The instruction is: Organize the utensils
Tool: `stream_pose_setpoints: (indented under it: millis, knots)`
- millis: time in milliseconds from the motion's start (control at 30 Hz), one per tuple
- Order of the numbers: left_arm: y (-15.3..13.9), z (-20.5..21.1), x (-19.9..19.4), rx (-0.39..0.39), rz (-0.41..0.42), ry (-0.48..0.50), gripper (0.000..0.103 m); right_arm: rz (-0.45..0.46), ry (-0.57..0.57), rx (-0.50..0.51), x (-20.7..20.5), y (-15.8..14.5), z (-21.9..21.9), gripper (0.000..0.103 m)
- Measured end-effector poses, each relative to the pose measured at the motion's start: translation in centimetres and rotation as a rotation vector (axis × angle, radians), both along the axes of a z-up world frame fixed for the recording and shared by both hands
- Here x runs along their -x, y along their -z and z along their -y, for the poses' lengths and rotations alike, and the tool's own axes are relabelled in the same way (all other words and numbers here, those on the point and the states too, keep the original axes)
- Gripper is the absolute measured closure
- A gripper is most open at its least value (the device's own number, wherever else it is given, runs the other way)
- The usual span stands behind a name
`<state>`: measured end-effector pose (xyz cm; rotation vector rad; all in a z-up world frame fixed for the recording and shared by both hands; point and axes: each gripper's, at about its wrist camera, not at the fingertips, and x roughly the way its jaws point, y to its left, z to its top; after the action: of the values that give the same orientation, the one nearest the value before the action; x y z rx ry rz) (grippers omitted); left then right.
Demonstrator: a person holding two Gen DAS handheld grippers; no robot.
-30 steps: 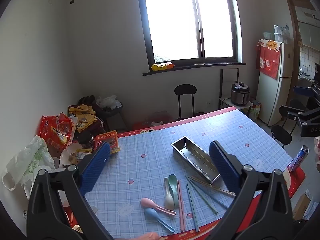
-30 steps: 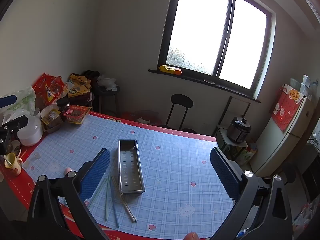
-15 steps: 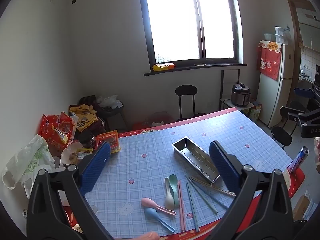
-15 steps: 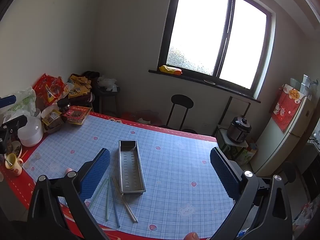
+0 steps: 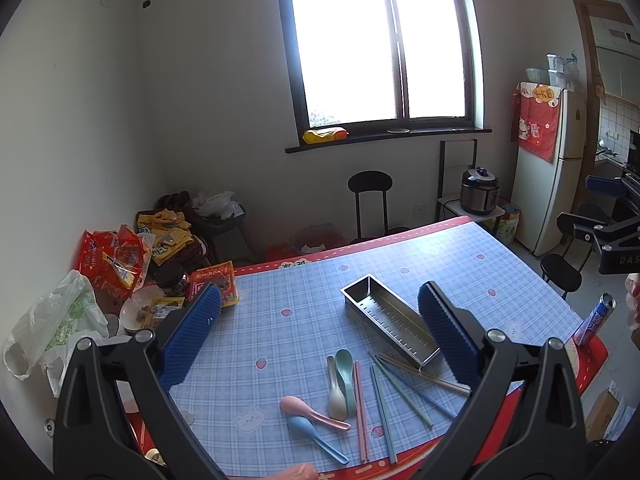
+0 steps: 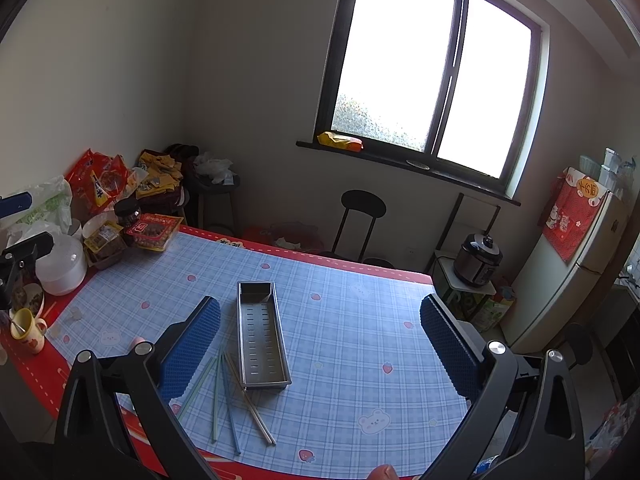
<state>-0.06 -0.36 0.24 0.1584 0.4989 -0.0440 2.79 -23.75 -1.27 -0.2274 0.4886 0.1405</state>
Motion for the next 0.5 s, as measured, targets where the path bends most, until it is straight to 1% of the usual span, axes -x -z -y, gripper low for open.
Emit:
stream_pose_setpoints:
  millis: [433, 500]
  knots:
    - [0.08, -0.15, 0.05, 0.005, 0.002, 0.000, 0.005, 0.001, -0.001, -0.003, -0.13, -0.08, 0.18, 0.005]
    - [-0.29, 0.06, 0.18, 0.005, 0.001, 0.003, 0.005, 0.002, -0.001, -0.003, -0.11, -0.05, 0.18, 0.005]
